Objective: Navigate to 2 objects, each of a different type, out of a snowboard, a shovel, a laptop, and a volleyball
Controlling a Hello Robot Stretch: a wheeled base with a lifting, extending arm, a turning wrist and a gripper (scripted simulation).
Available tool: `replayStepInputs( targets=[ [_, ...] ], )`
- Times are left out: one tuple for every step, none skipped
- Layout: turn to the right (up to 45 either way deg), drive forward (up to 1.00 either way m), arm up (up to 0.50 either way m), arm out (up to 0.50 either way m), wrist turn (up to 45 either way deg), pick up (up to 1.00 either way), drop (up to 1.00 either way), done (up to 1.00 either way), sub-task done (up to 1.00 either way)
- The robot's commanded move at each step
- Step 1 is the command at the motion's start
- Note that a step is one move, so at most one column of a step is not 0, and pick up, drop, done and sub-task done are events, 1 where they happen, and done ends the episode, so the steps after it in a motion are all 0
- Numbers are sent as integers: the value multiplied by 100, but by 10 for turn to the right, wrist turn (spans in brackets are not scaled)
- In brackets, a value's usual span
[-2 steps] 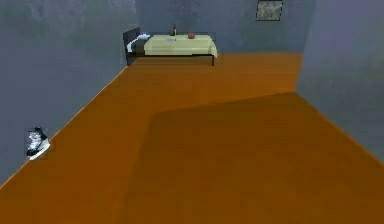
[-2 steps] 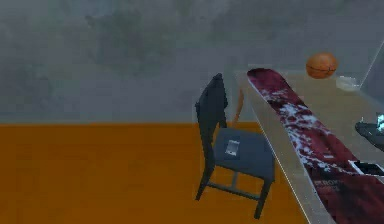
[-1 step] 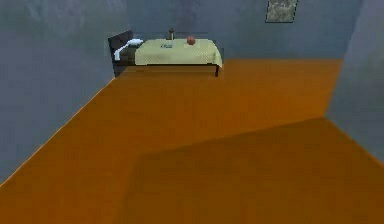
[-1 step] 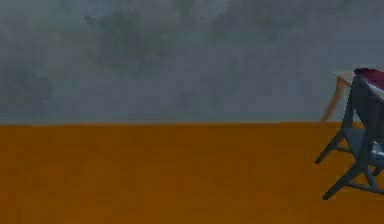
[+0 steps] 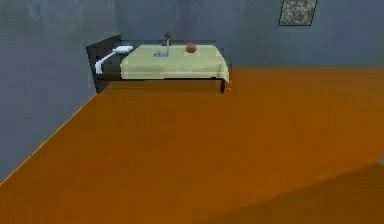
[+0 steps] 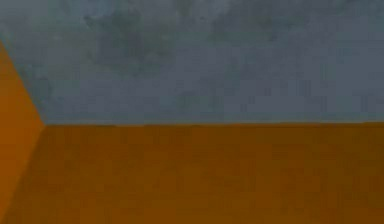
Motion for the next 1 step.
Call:
replayStepInputs(
  targets=[
    [0,100,0,0,0,0,0,0,0]
  ],
)
